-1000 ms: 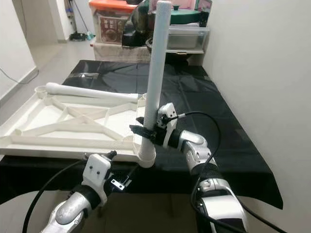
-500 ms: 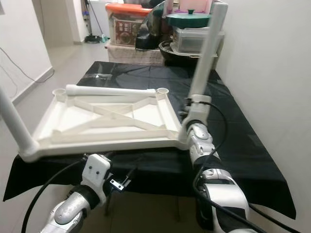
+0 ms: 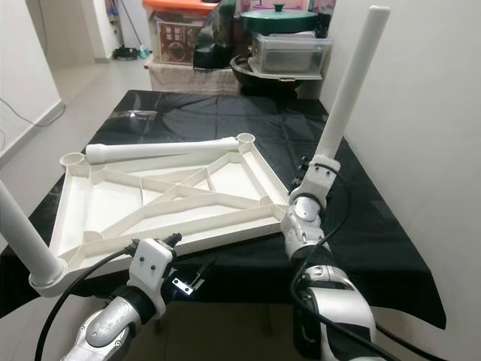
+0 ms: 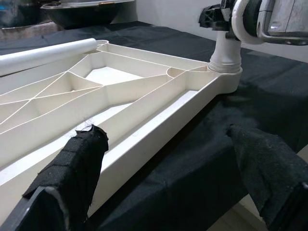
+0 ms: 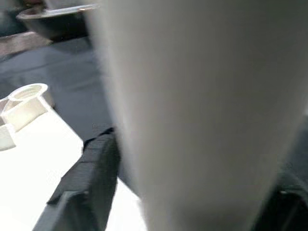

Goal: Building children table

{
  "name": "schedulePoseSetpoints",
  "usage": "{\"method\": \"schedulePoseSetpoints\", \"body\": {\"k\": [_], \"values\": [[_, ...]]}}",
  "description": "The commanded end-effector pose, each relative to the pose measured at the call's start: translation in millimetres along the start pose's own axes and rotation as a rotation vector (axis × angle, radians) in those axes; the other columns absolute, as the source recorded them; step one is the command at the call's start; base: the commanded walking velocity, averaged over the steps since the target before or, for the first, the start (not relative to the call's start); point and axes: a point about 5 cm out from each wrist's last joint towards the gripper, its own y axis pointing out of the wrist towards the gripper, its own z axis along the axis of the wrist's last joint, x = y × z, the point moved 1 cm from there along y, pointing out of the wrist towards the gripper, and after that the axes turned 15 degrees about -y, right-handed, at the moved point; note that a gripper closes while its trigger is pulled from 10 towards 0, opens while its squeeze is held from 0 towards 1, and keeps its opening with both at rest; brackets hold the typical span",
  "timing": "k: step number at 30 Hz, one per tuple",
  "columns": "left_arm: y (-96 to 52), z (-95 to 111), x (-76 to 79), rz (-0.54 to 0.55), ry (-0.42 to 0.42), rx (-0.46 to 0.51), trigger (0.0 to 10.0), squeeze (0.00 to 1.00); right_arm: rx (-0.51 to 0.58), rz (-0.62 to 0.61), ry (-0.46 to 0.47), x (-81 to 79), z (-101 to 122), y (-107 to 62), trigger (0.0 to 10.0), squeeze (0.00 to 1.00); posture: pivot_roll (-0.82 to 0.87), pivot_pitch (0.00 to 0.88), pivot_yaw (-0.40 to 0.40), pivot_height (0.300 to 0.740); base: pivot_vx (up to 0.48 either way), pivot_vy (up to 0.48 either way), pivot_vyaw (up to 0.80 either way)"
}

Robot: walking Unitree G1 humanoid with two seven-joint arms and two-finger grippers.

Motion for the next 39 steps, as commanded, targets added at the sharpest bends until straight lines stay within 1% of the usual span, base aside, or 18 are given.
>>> {"method": "schedulePoseSetpoints", "body": {"k": [1,7,9,10,12,13,17,21,23,24,26,29,33,34,35,36,37,39], "values": [[-0.1,-2.8,-1.1,0.000,0.010,-0.017,10.0,0.00,0.048,0.040,0.031,-4.4,11.0,0.6,10.0,0.00,0.07,0.000,-0.055,0.740,0.000,0.000,0.00],[0.0,-2.7,-1.1,-0.001,0.011,-0.017,10.0,0.00,0.087,0.172,0.089,-13.1,19.7,0.7,10.0,0.00,0.07,0.000,-0.055,0.740,0.000,0.000,0.00],[0.3,-2.8,-0.7,-0.002,0.012,-0.016,10.0,0.00,0.126,0.416,0.121,-24.0,26.7,-0.7,10.0,0.00,0.07,0.000,-0.058,0.740,0.000,0.000,0.00],[0.3,-2.8,-0.7,-0.002,0.012,-0.016,10.0,0.00,0.126,0.416,0.121,-24.0,26.7,-0.7,10.0,0.00,0.07,0.000,-0.058,0.740,0.000,0.000,0.00],[0.6,-2.8,-0.1,-0.003,0.014,-0.015,10.0,0.00,0.163,0.656,0.087,-26.7,29.3,-4.2,10.0,0.00,0.07,0.000,-0.059,0.740,0.000,0.000,0.00],[0.6,-2.8,-0.1,-0.003,0.014,-0.015,10.0,0.00,0.163,0.656,0.087,-26.7,29.3,-4.2,10.0,0.00,0.07,0.000,-0.059,0.740,0.000,0.000,0.00],[0.6,-3.0,0.3,-0.004,0.015,-0.014,10.0,0.00,0.210,0.943,0.009,-29.4,23.1,-16.4,10.0,0.00,0.07,0.000,-0.062,0.740,0.000,0.000,0.00],[0.5,-3.1,0.4,-0.004,0.015,-0.014,10.0,0.00,0.226,1.020,-0.020,-32.3,20.4,-22.1,10.0,0.00,0.07,0.000,-0.060,0.740,0.000,0.000,0.00],[0.6,-3.0,0.3,-0.004,0.016,-0.013,10.0,0.00,0.273,1.235,-0.070,-41.5,15.0,-40.2,10.0,0.00,0.07,0.000,-0.063,0.740,0.000,0.000,0.00],[0.6,-3.0,0.3,-0.004,0.016,-0.013,10.0,0.00,0.273,1.235,-0.070,-41.5,15.0,-40.2,10.0,0.00,0.07,0.000,-0.063,0.740,0.000,0.000,0.00],[0.6,-2.6,0.2,-0.004,0.017,-0.011,10.0,0.00,0.298,1.391,-0.059,-47.7,14.0,-53.4,10.0,0.00,0.07,0.000,-0.063,0.740,0.000,0.000,0.00],[0.1,-3.0,0.2,-0.004,0.018,-0.008,10.0,0.00,0.315,1.488,-0.031,-51.8,15.1,-61.4,10.0,0.00,0.08,0.000,-0.063,0.740,0.000,0.000,0.00],[0.0,-3.1,0.2,-0.005,0.019,-0.008,10.0,0.00,0.318,1.510,-0.029,-52.5,15.2,-62.9,10.0,0.00,0.08,0.000,-0.063,0.740,0.000,0.000,0.00],[-0.3,-3.1,0.4,-0.004,0.019,-0.007,10.0,0.00,0.325,1.542,-0.023,-54.5,15.9,-65.5,9.7,0.00,0.08,0.000,-0.065,0.740,0.000,0.000,0.00],[-0.7,-3.6,0.5,-0.003,0.018,-0.007,10.0,0.00,0.336,1.559,-0.027,-56.5,16.6,-67.6,3.5,0.00,0.08,0.000,-0.064,0.740,0.000,0.000,0.00],[-0.9,-3.9,0.5,-0.002,0.018,-0.008,10.0,0.00,0.343,1.566,-0.031,-57.7,16.9,-68.8,3.5,0.00,0.08,0.000,-0.064,0.740,0.000,0.000,0.00],[-0.9,-3.9,0.6,-0.002,0.018,-0.008,10.0,0.00,0.340,1.536,-0.043,-59.9,16.9,-67.1,0.0,0.00,0.08,0.000,-0.068,0.740,0.000,0.000,0.00],[-0.9,-3.9,0.6,-0.001,0.018,-0.008,10.0,0.00,0.330,1.495,-0.047,-61.7,16.9,-64.5,0.0,0.00,0.08,0.000,-0.068,0.740,0.000,0.000,0.00]]}}
